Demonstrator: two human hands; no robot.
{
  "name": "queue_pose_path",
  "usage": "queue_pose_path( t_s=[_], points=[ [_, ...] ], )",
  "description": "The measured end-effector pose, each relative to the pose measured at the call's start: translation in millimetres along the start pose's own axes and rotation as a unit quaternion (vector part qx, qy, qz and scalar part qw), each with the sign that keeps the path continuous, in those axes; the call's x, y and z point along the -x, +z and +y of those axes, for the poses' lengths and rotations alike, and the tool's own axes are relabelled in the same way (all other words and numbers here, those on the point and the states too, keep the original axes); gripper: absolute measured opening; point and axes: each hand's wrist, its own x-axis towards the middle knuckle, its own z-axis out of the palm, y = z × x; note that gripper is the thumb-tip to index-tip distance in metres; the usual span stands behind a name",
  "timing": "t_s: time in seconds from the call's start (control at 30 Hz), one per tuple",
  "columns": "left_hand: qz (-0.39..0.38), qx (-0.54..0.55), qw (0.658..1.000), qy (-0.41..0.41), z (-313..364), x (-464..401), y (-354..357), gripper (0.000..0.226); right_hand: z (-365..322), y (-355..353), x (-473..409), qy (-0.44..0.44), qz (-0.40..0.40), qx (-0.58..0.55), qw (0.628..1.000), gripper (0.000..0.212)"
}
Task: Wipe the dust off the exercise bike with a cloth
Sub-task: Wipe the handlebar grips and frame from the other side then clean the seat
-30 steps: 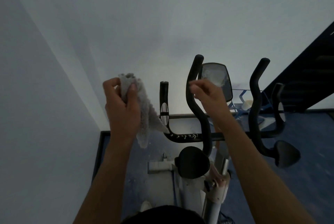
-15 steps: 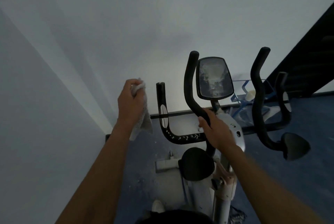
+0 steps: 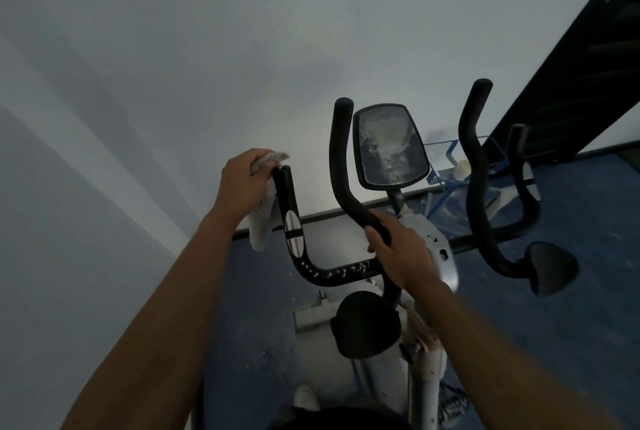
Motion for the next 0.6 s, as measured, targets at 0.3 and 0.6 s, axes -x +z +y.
queue_pose_path(
  t_s=[0.3,0.6],
  points=[
    [-0.061,0.015,0.998,0.007,-6.9,9.6,-5.5,0.027,2.5,1.4,-1.7,0.002,0.003,0.005,1.000,0.041],
    [-0.027,-0.022,0.994,0.104,-6.9,8.6,-9.7,0.025,3.8,4.6,-3.7,0.013,0.012,0.005,1.000,0.044]
  ],
)
